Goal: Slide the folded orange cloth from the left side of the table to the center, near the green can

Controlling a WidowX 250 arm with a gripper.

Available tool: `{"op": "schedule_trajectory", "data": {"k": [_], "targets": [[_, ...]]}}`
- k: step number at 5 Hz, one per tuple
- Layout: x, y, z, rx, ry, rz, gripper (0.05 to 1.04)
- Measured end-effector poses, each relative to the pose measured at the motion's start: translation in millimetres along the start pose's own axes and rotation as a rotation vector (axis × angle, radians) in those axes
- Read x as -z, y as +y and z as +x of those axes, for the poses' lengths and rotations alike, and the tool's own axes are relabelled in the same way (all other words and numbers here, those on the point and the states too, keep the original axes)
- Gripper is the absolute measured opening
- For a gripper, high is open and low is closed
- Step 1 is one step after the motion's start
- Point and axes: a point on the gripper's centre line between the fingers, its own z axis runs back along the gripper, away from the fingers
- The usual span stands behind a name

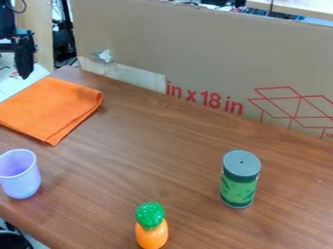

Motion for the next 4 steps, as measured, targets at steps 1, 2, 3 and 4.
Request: {"op": "schedule_trajectory", "data": {"k": [1, 2, 3, 4], "targets": [[14, -1, -1, 0.011, 0.035, -0.005, 1.005], [40, 0, 15, 0.153, 0.041, -0.011, 1.005], [51, -1, 31, 0.262, 0.051, -0.039, 1.005], [69, 4, 44, 0.323, 0.078, -0.023, 1.005]]}}
